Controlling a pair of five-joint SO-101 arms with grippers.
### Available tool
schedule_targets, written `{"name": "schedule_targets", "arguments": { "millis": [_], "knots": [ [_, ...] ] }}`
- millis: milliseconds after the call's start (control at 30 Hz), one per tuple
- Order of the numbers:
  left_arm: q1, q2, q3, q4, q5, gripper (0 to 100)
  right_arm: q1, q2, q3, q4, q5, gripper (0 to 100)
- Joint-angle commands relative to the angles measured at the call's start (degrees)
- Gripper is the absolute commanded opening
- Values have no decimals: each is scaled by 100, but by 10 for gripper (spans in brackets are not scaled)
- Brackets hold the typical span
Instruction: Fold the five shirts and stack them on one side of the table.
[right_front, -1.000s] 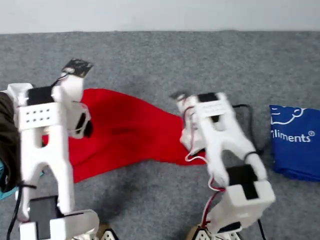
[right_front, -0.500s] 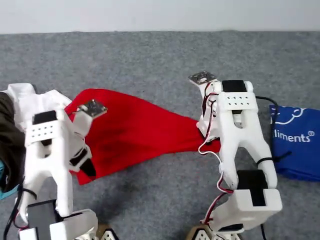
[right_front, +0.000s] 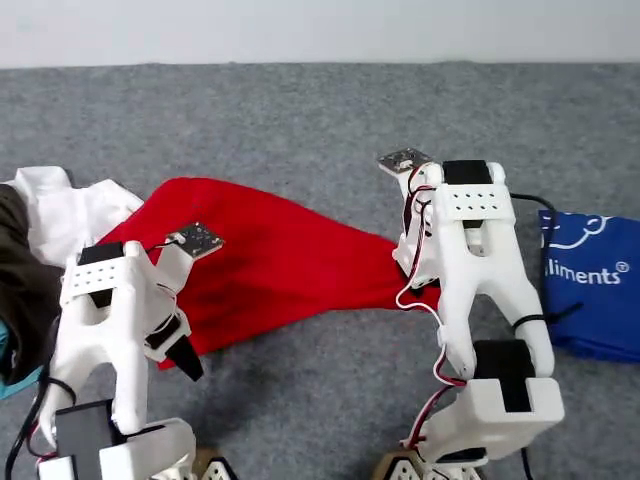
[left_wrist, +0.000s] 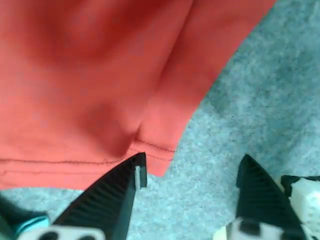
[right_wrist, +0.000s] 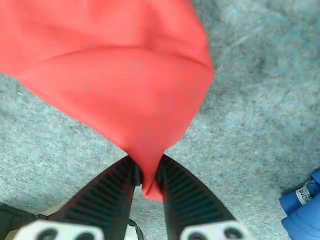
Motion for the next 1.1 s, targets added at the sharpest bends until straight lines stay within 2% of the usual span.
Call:
{"name": "schedule_targets", "arguments": {
  "millis": [0,367,500,700,867,933,1067],
  "knots": [
    [-9,-193,13,-281,-97,294,127,-295,-273,84,-53,10],
    [-18,1776,-734,-396,-97,289,136,-295,-299,84,-70,10],
    [0,2084,-927,-396,-88,261,136,-295,-299,84,-70,10],
    [35,2145,-927,-571,281,216,136,-303,-299,84,-70,10],
    [35,2084,-1024,-642,369,67,330,-312,-308,84,-44,10],
    [35,1925,-1156,-440,369,11,479,-312,-308,84,-35,9],
    [35,976,-1569,352,378,14,690,-347,-308,84,-35,9]
  ]
}}
